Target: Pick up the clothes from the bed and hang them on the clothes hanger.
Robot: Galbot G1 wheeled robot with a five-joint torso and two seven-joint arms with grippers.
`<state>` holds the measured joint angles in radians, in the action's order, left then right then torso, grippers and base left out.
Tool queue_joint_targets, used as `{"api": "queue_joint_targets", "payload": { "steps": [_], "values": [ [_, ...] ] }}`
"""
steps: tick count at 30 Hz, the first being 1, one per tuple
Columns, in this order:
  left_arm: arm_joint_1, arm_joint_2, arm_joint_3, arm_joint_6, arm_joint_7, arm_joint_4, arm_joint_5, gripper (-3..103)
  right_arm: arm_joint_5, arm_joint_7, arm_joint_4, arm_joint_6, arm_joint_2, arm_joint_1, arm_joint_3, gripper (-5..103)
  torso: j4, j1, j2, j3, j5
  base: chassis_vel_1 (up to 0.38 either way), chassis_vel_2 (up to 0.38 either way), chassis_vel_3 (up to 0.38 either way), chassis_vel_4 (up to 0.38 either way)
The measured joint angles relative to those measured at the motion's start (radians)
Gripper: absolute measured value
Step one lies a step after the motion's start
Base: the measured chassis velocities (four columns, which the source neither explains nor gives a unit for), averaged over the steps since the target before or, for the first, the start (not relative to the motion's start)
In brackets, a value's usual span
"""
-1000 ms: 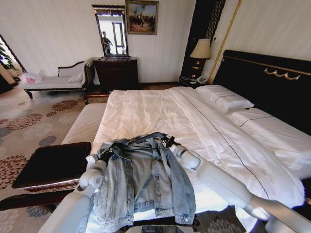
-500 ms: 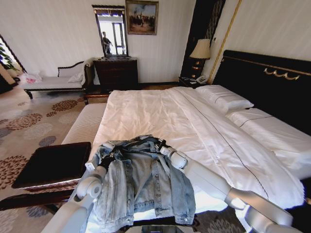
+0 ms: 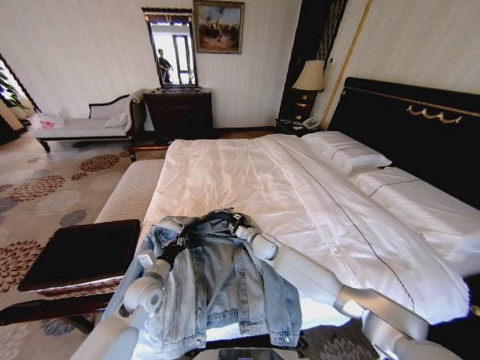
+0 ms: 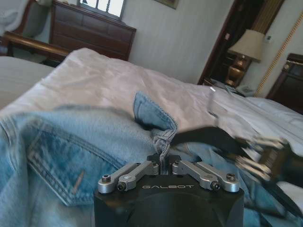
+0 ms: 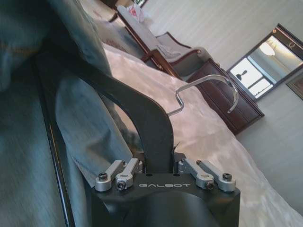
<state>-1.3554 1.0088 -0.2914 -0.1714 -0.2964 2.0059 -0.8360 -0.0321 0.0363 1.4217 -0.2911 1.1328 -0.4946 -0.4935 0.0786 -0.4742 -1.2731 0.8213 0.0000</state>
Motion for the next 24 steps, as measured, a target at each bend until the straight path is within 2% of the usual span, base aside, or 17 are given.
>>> {"api": "queue_joint_targets", "payload": {
  "steps": [14, 24],
  "values": [
    [-0.093, 0.024, 0.019, 0.009, 0.024, 0.012, 0.066, 7, 0.011, 0.005, 0.005, -0.004, 0.083, 0.008, -0.04, 27, 0.0001, 0.0, 0.0, 0.0, -0.0001, 0.0, 0.0, 0.0, 0.0],
    [-0.183, 0.055, -0.012, 0.028, 0.055, 0.012, 0.129, 7, -0.009, 0.01, -0.007, -0.003, 0.115, -0.008, -0.041, 27, 0.0002, 0.0, 0.0, 0.0, -0.0001, 0.0, 0.0, 0.0, 0.0]
  ]
}}
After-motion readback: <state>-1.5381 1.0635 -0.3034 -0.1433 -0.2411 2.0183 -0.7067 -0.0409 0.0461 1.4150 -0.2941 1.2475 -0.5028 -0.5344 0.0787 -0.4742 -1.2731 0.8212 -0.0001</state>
